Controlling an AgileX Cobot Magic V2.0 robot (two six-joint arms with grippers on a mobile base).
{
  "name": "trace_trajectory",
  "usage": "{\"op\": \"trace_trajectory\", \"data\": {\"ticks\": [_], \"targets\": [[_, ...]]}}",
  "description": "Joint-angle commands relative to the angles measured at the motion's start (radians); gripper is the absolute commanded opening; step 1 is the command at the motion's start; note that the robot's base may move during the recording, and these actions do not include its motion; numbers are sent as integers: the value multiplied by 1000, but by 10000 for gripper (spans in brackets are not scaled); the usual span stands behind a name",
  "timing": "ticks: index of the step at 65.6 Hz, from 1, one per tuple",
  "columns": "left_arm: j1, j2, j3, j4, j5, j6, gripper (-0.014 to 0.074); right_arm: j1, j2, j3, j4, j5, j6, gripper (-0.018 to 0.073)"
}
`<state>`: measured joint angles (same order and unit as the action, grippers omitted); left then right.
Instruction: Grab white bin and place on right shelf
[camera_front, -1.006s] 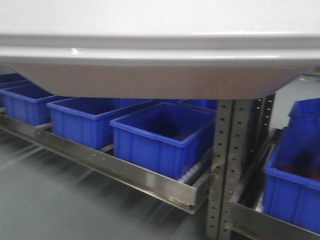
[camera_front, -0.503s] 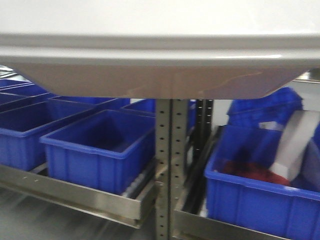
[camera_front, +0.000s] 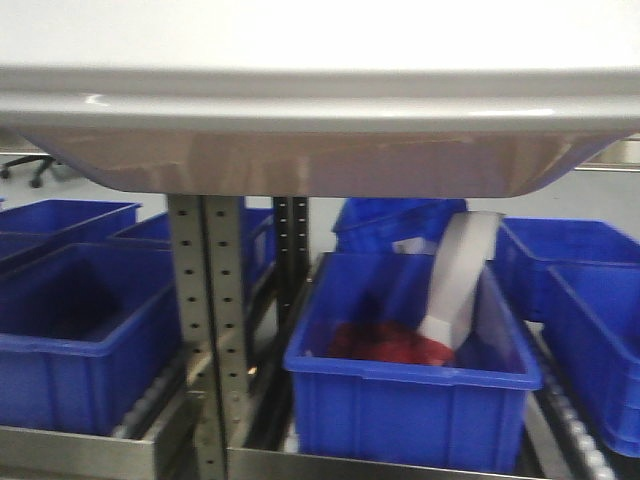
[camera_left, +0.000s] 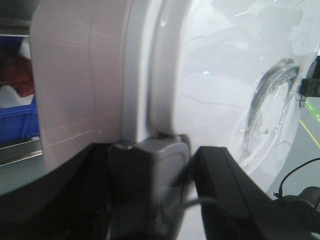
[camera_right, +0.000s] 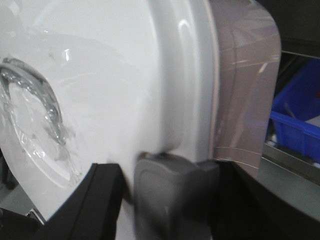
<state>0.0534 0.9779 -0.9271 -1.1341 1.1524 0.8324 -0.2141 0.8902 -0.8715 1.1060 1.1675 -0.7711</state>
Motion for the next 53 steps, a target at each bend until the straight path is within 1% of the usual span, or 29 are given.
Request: {"op": "trace_trajectory", "data": {"ticks": [1, 53], "targets": [[-19, -20, -32, -157, 67, 14, 208, 9, -15, -29, 159, 114, -12, 340], [-19, -20, -32, -157, 67, 14, 208, 9, -15, -29, 159, 114, -12, 340]]}}
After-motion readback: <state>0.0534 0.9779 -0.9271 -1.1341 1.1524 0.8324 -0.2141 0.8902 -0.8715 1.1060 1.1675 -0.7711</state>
